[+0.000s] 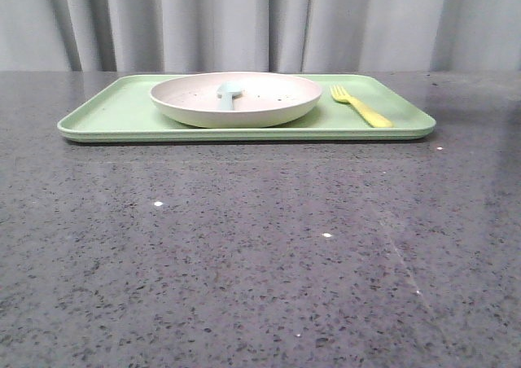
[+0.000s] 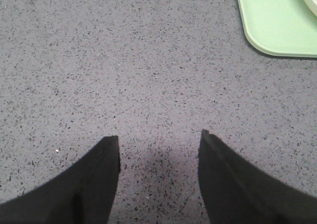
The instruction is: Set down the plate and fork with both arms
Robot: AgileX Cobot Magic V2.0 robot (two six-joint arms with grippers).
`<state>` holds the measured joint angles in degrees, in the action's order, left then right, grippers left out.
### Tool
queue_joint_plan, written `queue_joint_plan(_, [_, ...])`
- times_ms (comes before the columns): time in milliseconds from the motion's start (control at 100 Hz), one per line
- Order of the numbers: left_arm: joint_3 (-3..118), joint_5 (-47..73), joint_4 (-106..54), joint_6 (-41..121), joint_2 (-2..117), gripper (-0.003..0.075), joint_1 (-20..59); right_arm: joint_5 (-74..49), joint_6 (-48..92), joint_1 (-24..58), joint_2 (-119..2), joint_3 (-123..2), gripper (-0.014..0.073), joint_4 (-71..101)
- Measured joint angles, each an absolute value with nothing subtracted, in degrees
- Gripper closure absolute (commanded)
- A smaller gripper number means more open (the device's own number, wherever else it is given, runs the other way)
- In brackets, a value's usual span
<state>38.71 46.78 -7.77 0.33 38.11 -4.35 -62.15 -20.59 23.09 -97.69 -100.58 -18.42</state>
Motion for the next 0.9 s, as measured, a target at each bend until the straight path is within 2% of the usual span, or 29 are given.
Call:
queue_joint_plan(440, [38.7, 46.8, -7.7, 0.3, 38.1, 0.0374, -4.4, -55.4, -21.2, 23.0, -72.4, -72.8, 0.03, -21.1])
queue_joint_plan(900, [38.7, 46.8, -7.7, 0.3, 38.1, 0.0374, -4.4, -53.5, -22.1, 21.6, -45.5, -48.7, 0.03, -21.5])
